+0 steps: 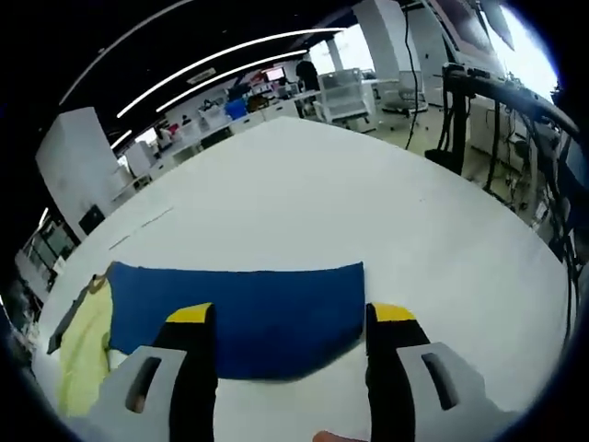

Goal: Fold the garment on the visible template until the final outline fits inside the template.

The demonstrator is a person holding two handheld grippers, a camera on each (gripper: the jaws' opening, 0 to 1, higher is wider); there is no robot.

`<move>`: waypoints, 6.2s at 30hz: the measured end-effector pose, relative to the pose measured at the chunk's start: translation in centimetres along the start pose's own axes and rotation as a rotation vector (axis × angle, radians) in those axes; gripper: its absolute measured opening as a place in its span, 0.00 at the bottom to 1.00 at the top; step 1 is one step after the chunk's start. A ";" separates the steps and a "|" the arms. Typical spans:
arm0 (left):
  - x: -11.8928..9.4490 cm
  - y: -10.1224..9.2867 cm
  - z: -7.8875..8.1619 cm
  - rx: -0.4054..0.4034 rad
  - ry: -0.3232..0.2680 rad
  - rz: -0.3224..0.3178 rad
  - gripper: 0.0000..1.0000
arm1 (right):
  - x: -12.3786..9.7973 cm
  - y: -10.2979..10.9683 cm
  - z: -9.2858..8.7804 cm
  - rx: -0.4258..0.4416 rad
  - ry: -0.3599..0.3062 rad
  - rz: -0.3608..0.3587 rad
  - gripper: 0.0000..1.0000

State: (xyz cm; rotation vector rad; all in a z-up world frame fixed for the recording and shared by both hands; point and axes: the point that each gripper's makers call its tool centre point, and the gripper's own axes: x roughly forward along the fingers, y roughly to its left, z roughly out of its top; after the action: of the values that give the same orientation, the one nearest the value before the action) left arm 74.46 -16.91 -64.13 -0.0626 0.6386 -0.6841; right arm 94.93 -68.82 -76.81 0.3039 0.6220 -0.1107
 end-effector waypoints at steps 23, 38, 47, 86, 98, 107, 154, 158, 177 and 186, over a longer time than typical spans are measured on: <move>0.7 -0.4 0.4 -0.006 -0.003 -0.012 0.97 | -2.1 -2.1 2.6 0.158 -0.065 -0.072 0.01; 0.2 -0.8 0.5 -0.014 -0.042 -0.030 0.97 | -6.5 4.5 9.6 0.178 -0.200 0.115 0.01; -0.9 -0.1 0.4 -0.028 -0.068 -0.011 0.96 | -7.6 5.9 13.2 0.200 -0.252 0.148 0.01; -1.7 0.0 -1.4 -0.072 -0.068 -0.026 0.92 | -9.8 26.8 16.8 0.069 -0.234 0.524 0.01; -2.3 0.7 -1.4 -0.096 -0.095 -0.012 0.92 | -10.3 37.2 15.3 0.090 -0.185 0.685 0.01; -2.6 0.9 -1.7 -0.103 -0.102 -0.011 0.92 | -9.8 44.9 12.2 0.063 -0.111 0.785 0.01; -2.9 2.5 -3.3 -0.180 -0.074 0.014 0.92 | -1.9 53.6 -2.8 -0.042 0.191 0.803 0.01; -2.9 2.7 -3.4 -0.185 -0.072 0.020 0.91 | -1.4 53.9 -3.5 -0.042 0.202 0.799 0.01; -2.8 2.6 -3.1 -0.184 -0.073 0.017 0.91 | 0.0 55.3 -7.6 -0.080 0.270 0.778 0.01; -2.8 2.5 -3.2 -0.182 -0.062 0.011 0.90 | 0.0 55.7 -8.6 -0.098 0.279 0.775 0.01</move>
State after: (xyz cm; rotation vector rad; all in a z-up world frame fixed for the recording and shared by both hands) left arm 72.44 -12.78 -65.92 -0.2475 0.6401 -0.6094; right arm 100.93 -13.21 -69.68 0.4500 0.7441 0.7143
